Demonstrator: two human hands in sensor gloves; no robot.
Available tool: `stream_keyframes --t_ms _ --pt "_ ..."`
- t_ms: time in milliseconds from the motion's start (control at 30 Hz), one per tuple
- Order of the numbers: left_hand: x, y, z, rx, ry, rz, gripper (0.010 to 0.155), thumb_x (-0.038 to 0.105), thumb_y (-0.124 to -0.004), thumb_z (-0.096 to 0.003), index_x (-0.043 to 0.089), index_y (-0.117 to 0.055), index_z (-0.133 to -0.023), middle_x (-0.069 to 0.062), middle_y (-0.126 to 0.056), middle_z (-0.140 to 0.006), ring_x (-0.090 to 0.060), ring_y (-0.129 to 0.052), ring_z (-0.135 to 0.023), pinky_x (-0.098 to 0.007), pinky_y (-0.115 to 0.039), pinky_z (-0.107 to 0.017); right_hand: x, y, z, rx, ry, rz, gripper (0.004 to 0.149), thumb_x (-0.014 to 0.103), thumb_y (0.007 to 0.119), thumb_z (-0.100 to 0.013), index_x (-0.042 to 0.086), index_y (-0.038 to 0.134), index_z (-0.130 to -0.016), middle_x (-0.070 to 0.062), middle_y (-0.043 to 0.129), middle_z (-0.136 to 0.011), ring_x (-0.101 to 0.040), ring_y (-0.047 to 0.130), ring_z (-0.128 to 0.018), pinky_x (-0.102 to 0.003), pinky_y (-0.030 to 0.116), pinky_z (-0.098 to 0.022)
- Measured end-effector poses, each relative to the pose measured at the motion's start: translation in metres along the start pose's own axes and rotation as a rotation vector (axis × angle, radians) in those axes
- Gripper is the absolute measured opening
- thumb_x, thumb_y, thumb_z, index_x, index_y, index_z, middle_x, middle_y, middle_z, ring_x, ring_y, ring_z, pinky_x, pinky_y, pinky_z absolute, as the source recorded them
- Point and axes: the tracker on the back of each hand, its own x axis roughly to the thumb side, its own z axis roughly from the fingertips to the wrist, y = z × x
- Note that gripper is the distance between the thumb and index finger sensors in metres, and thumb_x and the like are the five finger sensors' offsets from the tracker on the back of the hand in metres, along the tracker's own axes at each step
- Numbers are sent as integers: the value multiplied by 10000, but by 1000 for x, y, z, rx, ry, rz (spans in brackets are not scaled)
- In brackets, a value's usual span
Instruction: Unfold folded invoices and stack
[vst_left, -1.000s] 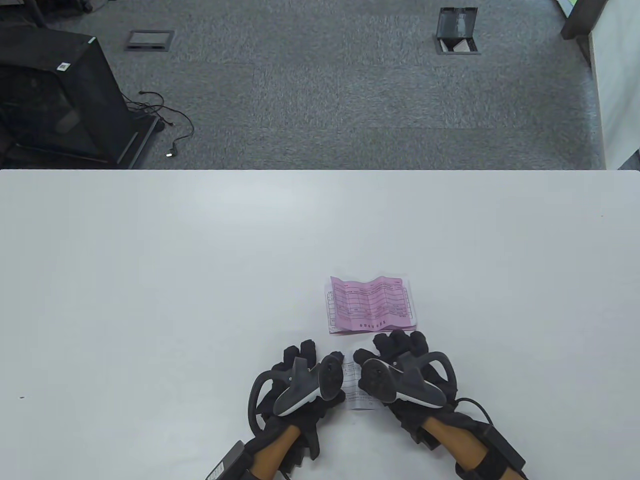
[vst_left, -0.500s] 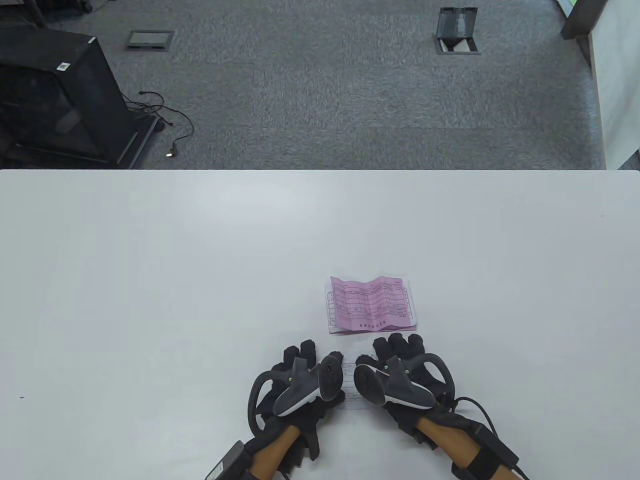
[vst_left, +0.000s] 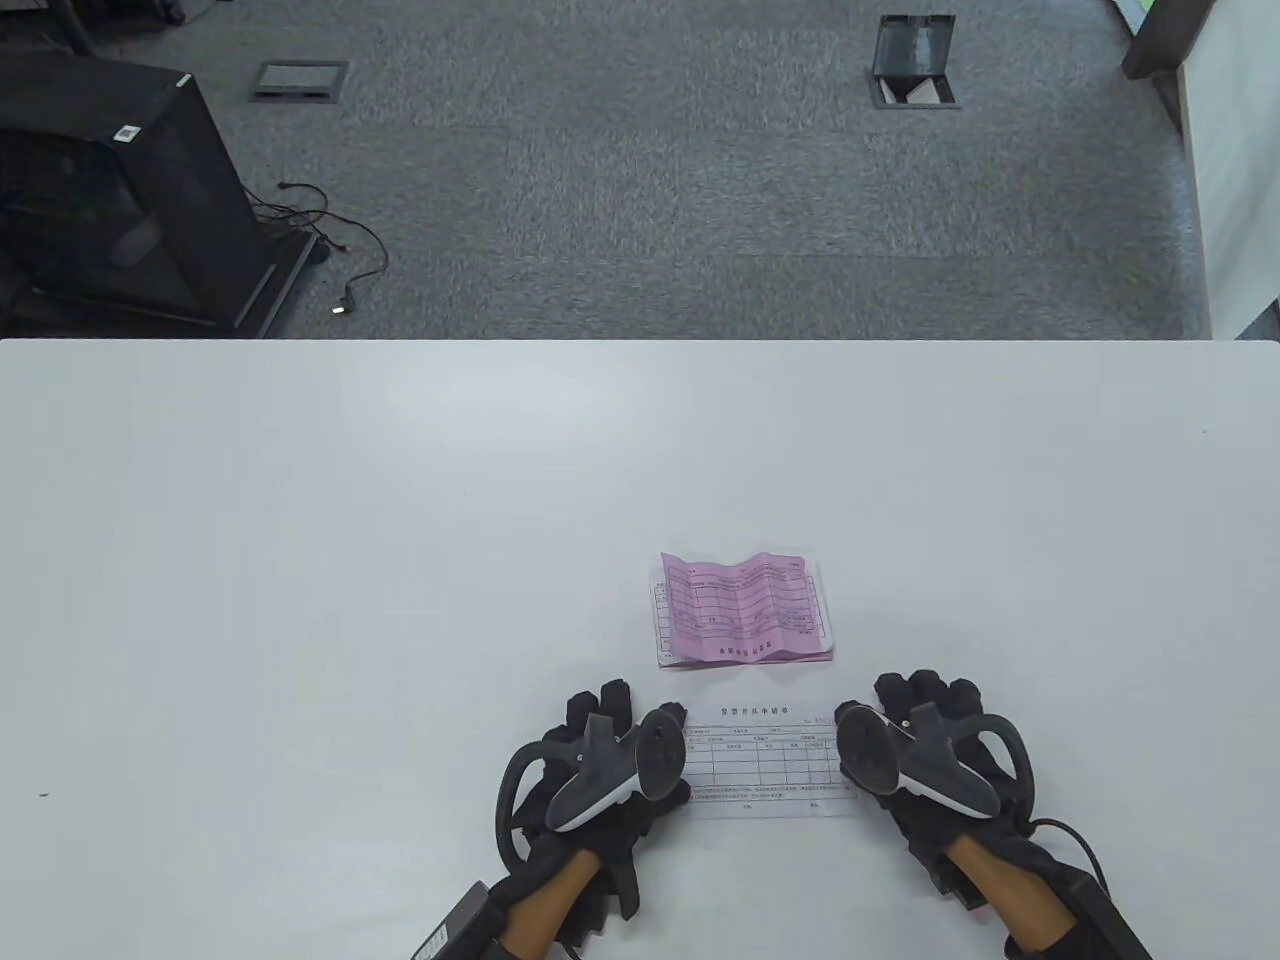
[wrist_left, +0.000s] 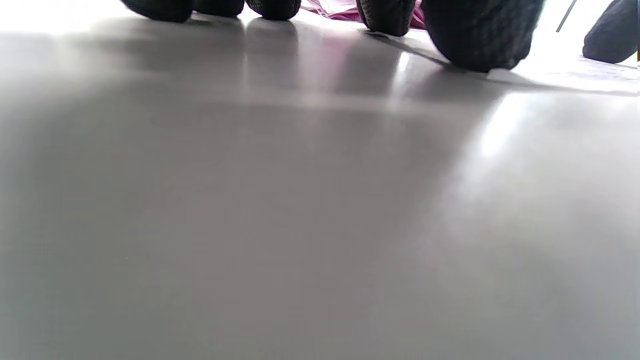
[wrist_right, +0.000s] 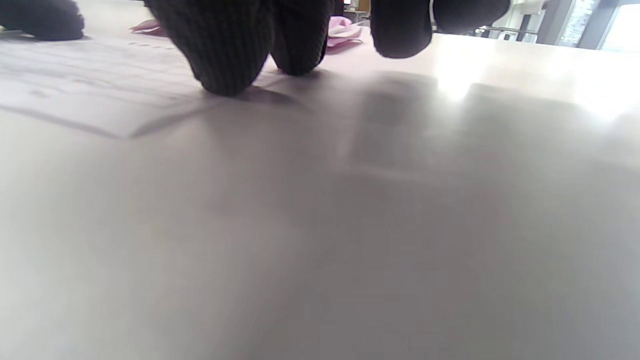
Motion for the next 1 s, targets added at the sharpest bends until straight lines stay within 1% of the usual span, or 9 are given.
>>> stream_keyframes --t_ms 300,400,500,600,667,767,833,933,1000 --pt "0 0 0 -1 -1 -2 747 574 -723 -465 433 -403 -1126 -161 -232 -1236 -477 -264 -1078 -611 -429 -748 -6 1 1 14 18 -39 561 489 730 -458 338 604 -984 -179 560 -1061 -477 529 -956 -757 409 -664" --pt "0 0 0 -1 -2 -2 746 572 -723 -468 429 -404 -1127 -164 -231 -1235 -480 -262 -1078 -613 -428 -748 -13 4 -1 39 24 -150 568 490 728 -461 329 594 -988 -185 557 -1056 -472 544 -949 -753 417 -661" --pt "0 -1 0 -1 -4 -2 746 572 -723 -468 430 -402 -1127 -167 -232 -1236 -482 -263 -1077 -615 -428 -747 -26 6 -3 105 36 -327 558 491 689 -481 307 598 -1000 -183 500 -1070 -476 494 -956 -749 400 -664" --pt "0 -1 0 -1 -3 -1 748 572 -723 -468 430 -400 -1128 -164 -230 -1236 -481 -262 -1078 -614 -427 -748 -31 6 -3 83 70 -404 587 508 659 -486 231 621 -1002 -171 520 -1062 -460 494 -956 -736 417 -662" --pt "0 -1 0 -1 -3 -1 748 572 -723 -469 429 -399 -1128 -166 -229 -1236 -482 -261 -1078 -615 -427 -748 -30 6 -3 88 98 -421 631 548 628 -481 185 632 -997 -172 516 -1061 -464 483 -956 -720 432 -661" --pt "0 -1 0 -1 -3 -1 748 573 -723 -469 430 -399 -1128 -166 -229 -1236 -482 -262 -1077 -616 -426 -748 -19 4 -2 77 112 -449 696 587 599 -470 128 646 -991 -221 526 -1041 -506 496 -918 -696 447 -660" --pt "0 -1 0 -1 -3 -2 749 574 -721 -470 429 -397 -1129 -167 -228 -1236 -483 -260 -1077 -616 -426 -747 -9 3 -2 68 114 -465 696 584 619 -464 122 658 -983 -218 556 -1012 -493 529 -889 -671 471 -656" --pt "0 -1 0 -2 -4 -6 748 575 -717 -472 426 -393 -1130 -171 -227 -1235 -485 -260 -1077 -617 -426 -747 5 -2 -2 52 97 -516 714 567 663 -461 139 559 -1023 -173 648 -948 -435 618 -841 -633 534 -641" --pt "0 -1 0 -2 -4 -6 749 574 -717 -473 425 -392 -1131 -171 -227 -1235 -485 -259 -1076 -617 -425 -747 11 -3 -2 53 95 -591 718 547 691 -459 127 539 -1022 -142 716 -893 -399 676 -798 -612 569 -628"
